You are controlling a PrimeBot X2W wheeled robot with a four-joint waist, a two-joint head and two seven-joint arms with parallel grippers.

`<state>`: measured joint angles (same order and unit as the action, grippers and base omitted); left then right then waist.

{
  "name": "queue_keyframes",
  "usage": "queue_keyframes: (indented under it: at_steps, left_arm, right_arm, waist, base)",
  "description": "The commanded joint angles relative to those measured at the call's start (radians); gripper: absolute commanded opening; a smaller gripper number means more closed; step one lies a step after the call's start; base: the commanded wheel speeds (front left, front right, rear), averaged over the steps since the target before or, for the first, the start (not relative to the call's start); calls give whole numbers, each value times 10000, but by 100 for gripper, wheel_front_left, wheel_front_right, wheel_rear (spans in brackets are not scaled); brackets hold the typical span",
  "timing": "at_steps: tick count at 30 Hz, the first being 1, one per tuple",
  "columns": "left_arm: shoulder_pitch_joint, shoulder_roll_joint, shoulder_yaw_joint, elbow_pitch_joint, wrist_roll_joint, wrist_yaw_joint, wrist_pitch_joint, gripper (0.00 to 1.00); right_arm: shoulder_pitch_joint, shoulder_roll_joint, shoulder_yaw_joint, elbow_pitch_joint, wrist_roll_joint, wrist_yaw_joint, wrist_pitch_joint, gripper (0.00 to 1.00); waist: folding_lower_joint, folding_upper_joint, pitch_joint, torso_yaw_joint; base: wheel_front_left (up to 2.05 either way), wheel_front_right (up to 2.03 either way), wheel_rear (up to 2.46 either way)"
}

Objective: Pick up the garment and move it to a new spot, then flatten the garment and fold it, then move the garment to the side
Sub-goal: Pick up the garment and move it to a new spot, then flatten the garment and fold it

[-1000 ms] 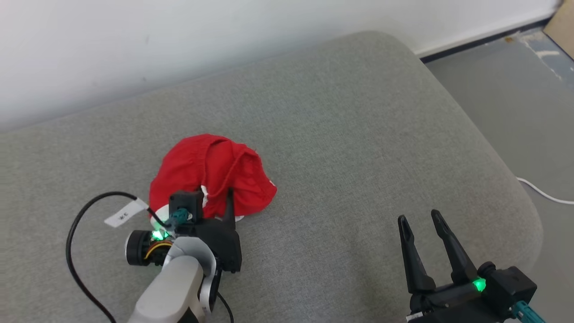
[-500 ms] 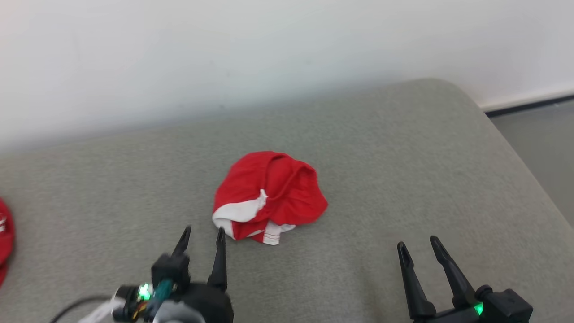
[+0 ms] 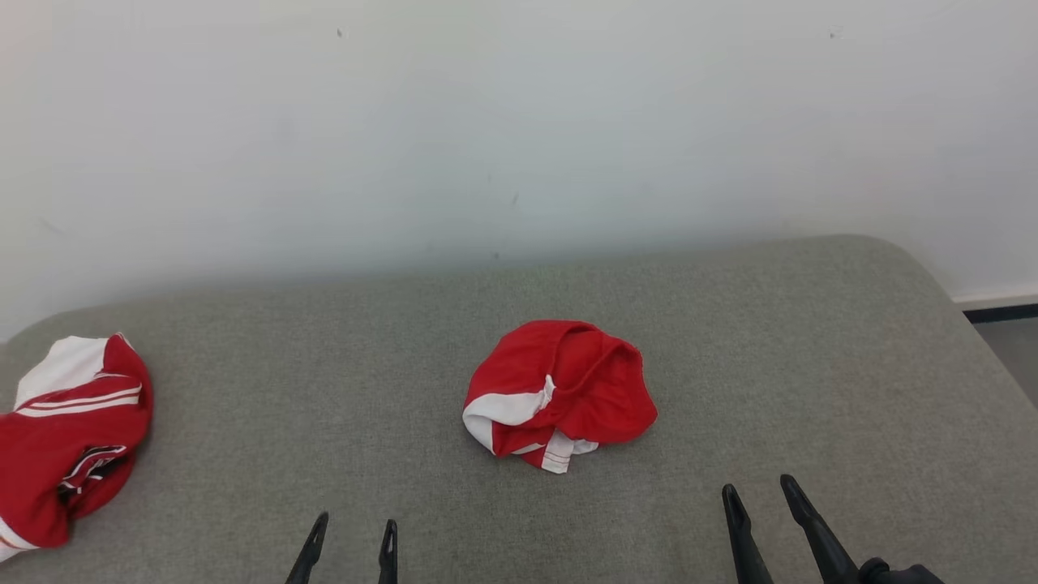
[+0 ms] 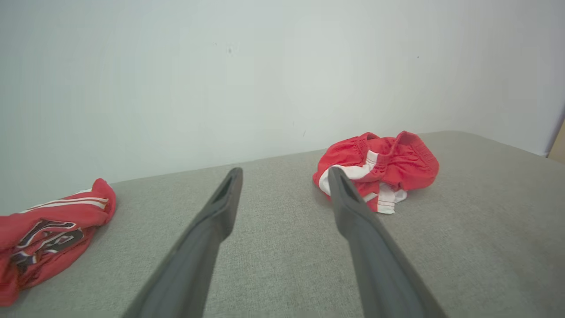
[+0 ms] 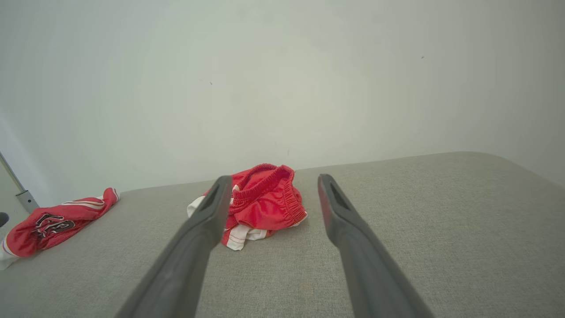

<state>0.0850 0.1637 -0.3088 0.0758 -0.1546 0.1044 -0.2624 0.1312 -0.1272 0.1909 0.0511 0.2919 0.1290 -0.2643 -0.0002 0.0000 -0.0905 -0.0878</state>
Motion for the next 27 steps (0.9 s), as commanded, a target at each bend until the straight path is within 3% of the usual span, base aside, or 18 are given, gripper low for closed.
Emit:
queue_keyframes:
  at_steps: [1, 11, 27]
  left_arm:
    - [405, -38, 81, -182, 213, -68, -21, 100]
    - [1590, -471, 648, -301, 658, -432, -22, 100]
    - [1544, -904, 1395, -128, 878, -936, -22, 100]
  right_arm:
    - [201, 19, -22, 18, -73, 34, -14, 100]
    - [825, 143, 14, 127, -140, 34, -14, 100]
    - [913, 162, -46, 198, -178, 34, -12, 100]
  waist:
    - [2, 0, -414, 258]
    - [2, 0, -814, 307]
    - [2, 0, -836, 201]
  base:
    - [0, 0, 0]
    - [0, 0, 0]
    - [0, 0, 0]
